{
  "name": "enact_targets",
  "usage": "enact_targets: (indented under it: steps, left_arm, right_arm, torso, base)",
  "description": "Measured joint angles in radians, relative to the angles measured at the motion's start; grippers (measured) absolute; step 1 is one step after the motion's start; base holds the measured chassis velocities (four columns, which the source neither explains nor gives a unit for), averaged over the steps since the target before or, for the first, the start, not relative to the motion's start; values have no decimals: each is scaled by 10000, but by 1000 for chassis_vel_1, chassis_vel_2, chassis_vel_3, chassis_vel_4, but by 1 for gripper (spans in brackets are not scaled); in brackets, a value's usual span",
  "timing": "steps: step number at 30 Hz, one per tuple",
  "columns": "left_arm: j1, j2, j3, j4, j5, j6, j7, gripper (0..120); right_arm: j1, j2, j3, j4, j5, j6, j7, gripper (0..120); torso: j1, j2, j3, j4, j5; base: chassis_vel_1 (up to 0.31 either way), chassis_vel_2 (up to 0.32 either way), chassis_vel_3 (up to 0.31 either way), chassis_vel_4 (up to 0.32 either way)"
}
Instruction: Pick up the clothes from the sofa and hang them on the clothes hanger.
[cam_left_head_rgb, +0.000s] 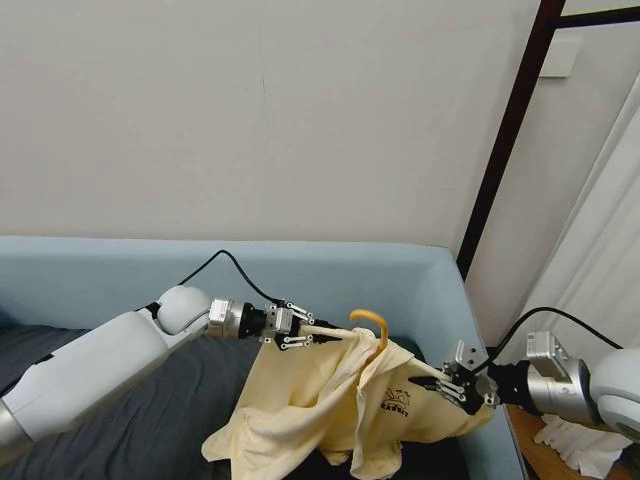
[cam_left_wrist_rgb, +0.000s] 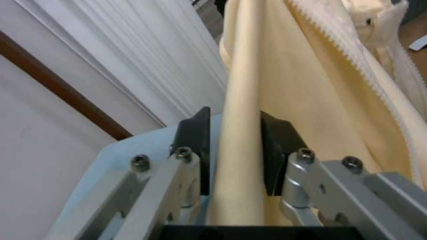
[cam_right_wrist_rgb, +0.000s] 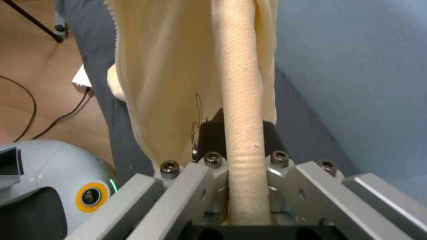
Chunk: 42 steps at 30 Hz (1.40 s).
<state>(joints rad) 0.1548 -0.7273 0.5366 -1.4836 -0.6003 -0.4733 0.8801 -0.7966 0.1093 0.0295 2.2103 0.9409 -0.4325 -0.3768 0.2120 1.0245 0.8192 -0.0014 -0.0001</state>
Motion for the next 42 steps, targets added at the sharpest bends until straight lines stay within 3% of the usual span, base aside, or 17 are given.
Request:
enact_targets:
  steps: [4,15,18,19,23,25,30,33,34,36,42]
  left_arm:
    - [151,-76,-177,94,124,-73,-173,39]
    - [234,109,-693,156,340,-335,-571,81]
    - [648,284,-1067,-83,253,-488,-1505,94]
    - [648,284,-1067,-83,253,-488,-1505,94]
    - [2011,508,-1827,-545,-256,-423,-3398,100]
    - [2467,591,-2115,-687,-436,-301,-3735,100]
    - [4139,893,-3610,-1456,-1430,241,-4859,100]
    - [5854,924,-5121,-2377,-2016,752,-5845,100]
    - [5854,924,-5121,-2377,-2016,752,-5845,100]
    - [6995,862,-5961,-2951,-2342,972,-6578,100]
    - [8365,467,-6598,-3309,-1908,912,-8134,100]
  right_arm:
    - [-14,163,-106,-65,-82,44,143,1]
    - [20,430,78,-72,336,4,936,1]
    - [117,586,239,-90,741,-224,1354,1]
    - [117,586,239,-90,741,-224,1354,1]
    - [246,805,464,202,1860,-1270,3059,1]
    - [252,853,513,285,2134,-1476,3429,1]
    - [262,1116,794,622,3097,-1862,4592,1]
    - [246,1544,953,870,3695,-2017,5394,1]
    - [246,1544,953,870,3695,-2017,5394,1]
    - [73,1741,1235,1070,4068,-2301,5987,1]
    - [-85,1719,2179,1232,5032,-3039,7367,1]
  torso:
    - [0,0,0,-2,1]
    - [0,-1,0,-2,1]
    - [0,0,0,-1,1]
    - [0,0,0,-1,1]
    - [0,0,0,-3,1]
    - [0,0,1,-2,-4]
    - [0,0,-1,1,0]
    - [0,0,0,-1,3]
    - [0,0,0,-1,3]
    - [0,0,-1,4,-1]
    - [0,1,-1,-4,-1]
  base:
    - [0,0,0,0]
    - [0,0,0,0]
    - [0,0,0,0]
    - [0,0,0,0]
    - [0,0,0,0]
    - [0,0,0,0]
    - [0,0,0,0]
    - [0,0,0,0]
    - [0,0,0,0]
    - [0,0,0,0]
    - [0,0,0,0]
